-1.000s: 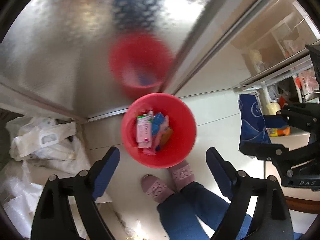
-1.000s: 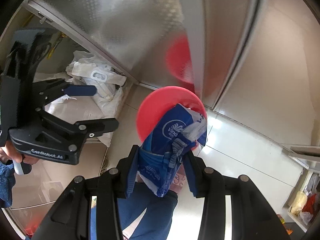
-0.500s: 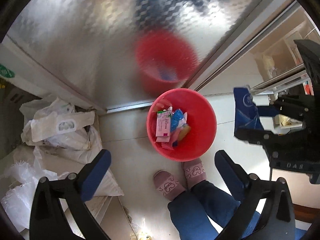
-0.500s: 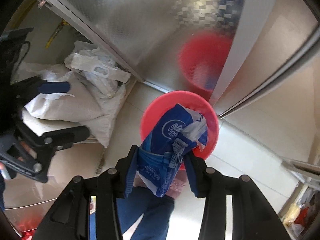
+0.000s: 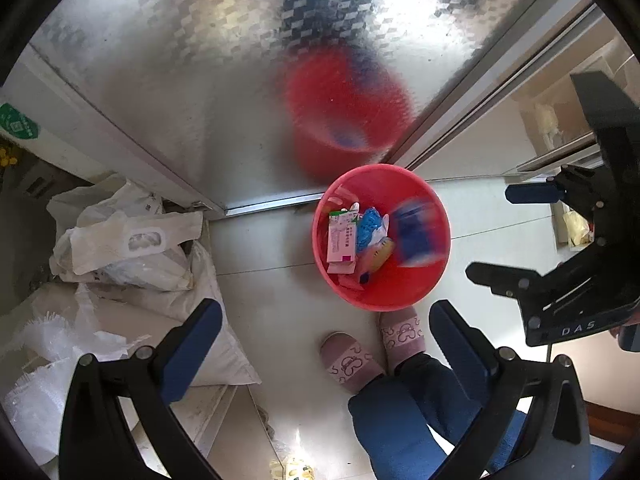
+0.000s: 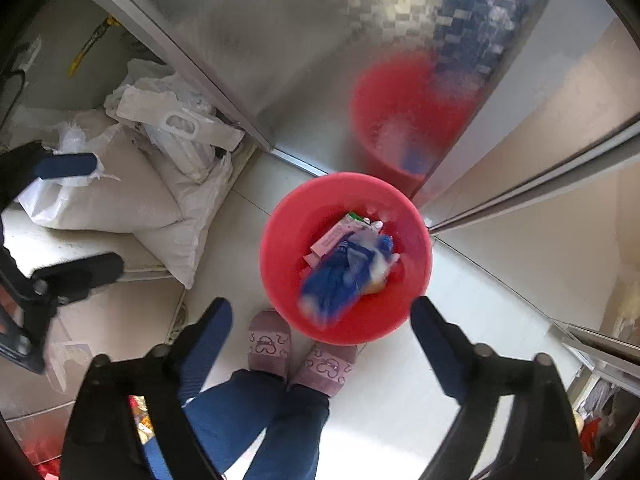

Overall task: Collect trash
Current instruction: 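Raise both open tools back up to the counter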

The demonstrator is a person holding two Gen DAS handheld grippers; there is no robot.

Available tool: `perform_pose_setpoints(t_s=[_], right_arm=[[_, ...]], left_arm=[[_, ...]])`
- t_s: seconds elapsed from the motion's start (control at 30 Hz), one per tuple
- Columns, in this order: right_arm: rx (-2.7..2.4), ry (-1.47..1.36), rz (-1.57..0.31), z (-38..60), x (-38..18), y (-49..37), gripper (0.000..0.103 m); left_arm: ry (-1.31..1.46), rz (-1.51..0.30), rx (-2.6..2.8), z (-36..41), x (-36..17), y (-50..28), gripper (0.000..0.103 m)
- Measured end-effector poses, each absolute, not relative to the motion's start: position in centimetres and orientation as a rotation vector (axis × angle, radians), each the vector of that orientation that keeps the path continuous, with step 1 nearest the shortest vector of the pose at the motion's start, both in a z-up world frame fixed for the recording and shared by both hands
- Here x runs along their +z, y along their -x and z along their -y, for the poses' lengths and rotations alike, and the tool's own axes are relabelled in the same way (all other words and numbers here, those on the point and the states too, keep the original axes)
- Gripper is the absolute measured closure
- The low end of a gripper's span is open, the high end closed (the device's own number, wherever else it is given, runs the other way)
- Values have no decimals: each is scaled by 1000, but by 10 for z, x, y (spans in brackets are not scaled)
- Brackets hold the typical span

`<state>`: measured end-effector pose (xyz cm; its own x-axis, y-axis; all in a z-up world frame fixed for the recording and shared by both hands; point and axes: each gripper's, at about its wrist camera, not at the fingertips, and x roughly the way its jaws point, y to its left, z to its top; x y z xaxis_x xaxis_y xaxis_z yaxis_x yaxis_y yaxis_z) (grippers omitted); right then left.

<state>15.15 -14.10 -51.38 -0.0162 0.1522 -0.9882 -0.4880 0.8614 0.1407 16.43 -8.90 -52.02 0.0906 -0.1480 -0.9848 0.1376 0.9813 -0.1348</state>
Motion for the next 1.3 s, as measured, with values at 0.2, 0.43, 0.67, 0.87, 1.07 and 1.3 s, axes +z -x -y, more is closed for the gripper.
perform_pose_setpoints(t_s=[0.2,0.43,0.67,0.87,1.07,1.3], right_arm=[[523,265,-1460,148,-494,-143,0],[531,291,-1415,145,-453,-138,0],[522,275,-1370,152,-377,-131,0],[536,265,-1330,154,-300,-123,0],[535,277,-1302,156,-242,-117,0],[562,276,-1247,158,-181,-115,0]], left_arm=[[24,-1456,-210,87,-509,-156,0],[36,-1444,-199,95,-470,-146,0],[77,-1402,-162,101,-384,-134,0],[96,-1368,-151,107,-308,-124,0],[84,-1333,-128,116,-236,-116,0],[44,-1257,-76,115,-160,-109,0]])
